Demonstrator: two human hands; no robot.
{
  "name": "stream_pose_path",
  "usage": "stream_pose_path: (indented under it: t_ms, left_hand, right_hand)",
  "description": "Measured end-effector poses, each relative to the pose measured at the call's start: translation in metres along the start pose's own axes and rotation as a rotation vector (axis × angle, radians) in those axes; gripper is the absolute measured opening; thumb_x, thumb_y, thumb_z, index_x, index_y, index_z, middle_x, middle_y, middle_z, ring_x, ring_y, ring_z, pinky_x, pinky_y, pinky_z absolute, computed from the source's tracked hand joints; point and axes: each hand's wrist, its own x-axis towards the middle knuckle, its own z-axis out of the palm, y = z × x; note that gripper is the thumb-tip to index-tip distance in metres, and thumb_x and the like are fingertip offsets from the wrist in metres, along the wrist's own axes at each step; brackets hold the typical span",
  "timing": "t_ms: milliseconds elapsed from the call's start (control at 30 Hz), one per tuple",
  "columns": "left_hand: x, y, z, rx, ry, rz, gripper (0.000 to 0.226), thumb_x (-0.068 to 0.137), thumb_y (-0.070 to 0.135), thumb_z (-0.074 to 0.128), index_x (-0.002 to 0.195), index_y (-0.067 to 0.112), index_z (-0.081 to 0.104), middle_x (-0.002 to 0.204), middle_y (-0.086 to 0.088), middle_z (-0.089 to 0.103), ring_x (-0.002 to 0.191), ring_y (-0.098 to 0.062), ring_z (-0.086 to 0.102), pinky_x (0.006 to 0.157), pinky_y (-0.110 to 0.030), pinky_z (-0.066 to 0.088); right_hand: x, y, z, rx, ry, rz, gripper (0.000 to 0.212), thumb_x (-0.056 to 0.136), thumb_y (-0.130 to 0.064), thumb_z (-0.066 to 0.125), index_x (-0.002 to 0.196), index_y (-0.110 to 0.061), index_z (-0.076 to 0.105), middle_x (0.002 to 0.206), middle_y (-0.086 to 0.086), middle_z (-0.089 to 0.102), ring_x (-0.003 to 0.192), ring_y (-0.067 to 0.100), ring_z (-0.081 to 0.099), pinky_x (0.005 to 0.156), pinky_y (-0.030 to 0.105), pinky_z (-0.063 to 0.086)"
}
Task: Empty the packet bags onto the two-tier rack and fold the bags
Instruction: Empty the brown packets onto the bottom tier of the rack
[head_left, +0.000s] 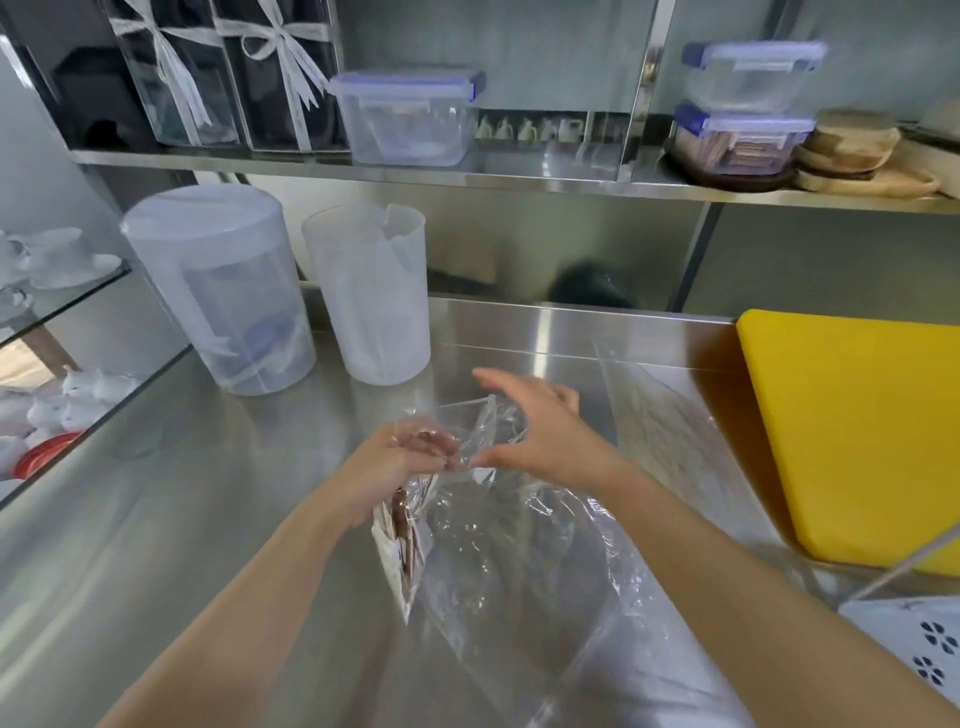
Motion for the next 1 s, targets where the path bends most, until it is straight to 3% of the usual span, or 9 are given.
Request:
stream_pose_path:
  t_ms: [200,467,600,733,767,800,867,933,1000]
  left_hand:
    - [-0.004,0.009,0.006,-0.074,-0.064,0.016,0.024,0.076,-0.009,0.063,0.098,-0.001,0.057,0.085,-0.008,0.073,0.082,-0.017,0.072,0.073,-0.015,0.052]
    - [-0.002,0.008,0.006,-0.014,0.297,0.041,0.033,0.071,0.028,0.074,0.096,0.02,0.054,0.099,0.001,0.059,0.084,-0.009,0.057,0.07,-0.018,0.044]
    - [-0.017,0.016,0.004,-0.031,0.429,0.042,0.018,0.081,0.03,0.065,0.092,0.022,0.053,0.096,-0.004,0.061,0.087,-0.017,0.059,0.07,-0.015,0.044]
    - [-0.058,0.061,0.01,-0.105,-0.117,0.077,0.065,0.034,0.063,0.079,0.087,0.034,0.054,0.082,0.012,0.073,0.081,0.004,0.065,0.088,-0.02,0.05]
    - [-0.067,0.068,0.007,-0.073,-0.237,0.048,0.117,0.027,0.046,0.088,0.12,0.044,0.018,0.072,0.016,0.073,0.07,0.013,0.063,0.076,-0.007,0.048]
    - [-0.071,0.079,0.008,-0.045,-0.356,0.056,0.103,0.048,0.038,0.087,0.135,0.019,0.036,0.089,0.017,0.073,0.08,0.021,0.059,0.078,-0.001,0.043]
    - [-0.079,0.088,0.006,0.268,-0.606,0.139,0.112,0.05,0.062,0.078,0.138,0.045,0.01,0.148,0.017,0.032,0.13,0.015,0.029,0.106,-0.009,0.025]
    - [-0.084,0.084,0.0,0.545,-0.559,0.129,0.122,0.042,0.069,0.073,0.138,0.05,0.0,0.152,0.023,0.012,0.138,0.006,0.015,0.113,-0.019,0.017]
    - [-0.078,0.091,0.008,0.644,-0.153,0.216,0.103,0.053,0.061,0.068,0.14,0.036,0.019,0.148,0.012,0.032,0.13,-0.003,0.036,0.109,-0.028,0.03]
  right_hand:
    - [0.008,-0.012,-0.006,-0.178,-0.011,-0.055,0.023,0.08,-0.041,0.064,0.085,-0.019,0.066,0.076,-0.008,0.061,0.091,0.013,0.036,0.085,0.026,0.022]
    - [0.015,-0.017,-0.019,-0.09,0.093,0.203,0.041,0.088,-0.029,0.058,0.052,-0.014,0.045,0.053,0.0,0.048,0.052,0.017,0.049,0.052,0.027,0.038]
    - [0.023,-0.006,-0.025,0.279,0.195,0.447,0.031,0.087,-0.014,0.056,0.059,-0.01,0.044,0.055,0.008,0.047,0.036,0.014,0.045,0.038,0.022,0.035]
    - [0.027,0.01,-0.03,0.787,0.246,0.655,0.013,0.086,0.007,0.046,0.08,-0.004,0.049,0.057,0.012,0.046,0.023,0.009,0.045,0.03,0.024,0.045]
    - [0.028,0.012,-0.031,0.901,0.258,0.678,0.014,0.087,0.009,0.043,0.089,-0.002,0.05,0.054,0.014,0.052,0.025,0.012,0.051,0.03,0.025,0.047]
    - [0.028,0.014,-0.032,1.005,0.277,0.699,0.016,0.088,0.008,0.042,0.098,-0.002,0.051,0.047,0.013,0.058,0.028,0.015,0.055,0.03,0.024,0.047]
    - [0.028,0.015,-0.035,1.151,0.333,0.735,0.013,0.092,0.002,0.043,0.099,-0.001,0.054,0.039,0.008,0.061,0.03,0.017,0.059,0.028,0.024,0.045]
    - [0.027,0.013,-0.037,1.244,0.383,0.761,0.011,0.092,0.003,0.043,0.097,0.001,0.052,0.06,0.012,0.068,0.032,0.021,0.061,0.027,0.025,0.045]
    - [0.026,0.012,-0.038,1.283,0.399,0.773,0.02,0.091,0.003,0.043,0.11,0.005,0.051,0.09,0.018,0.064,0.037,0.028,0.064,0.029,0.028,0.048]
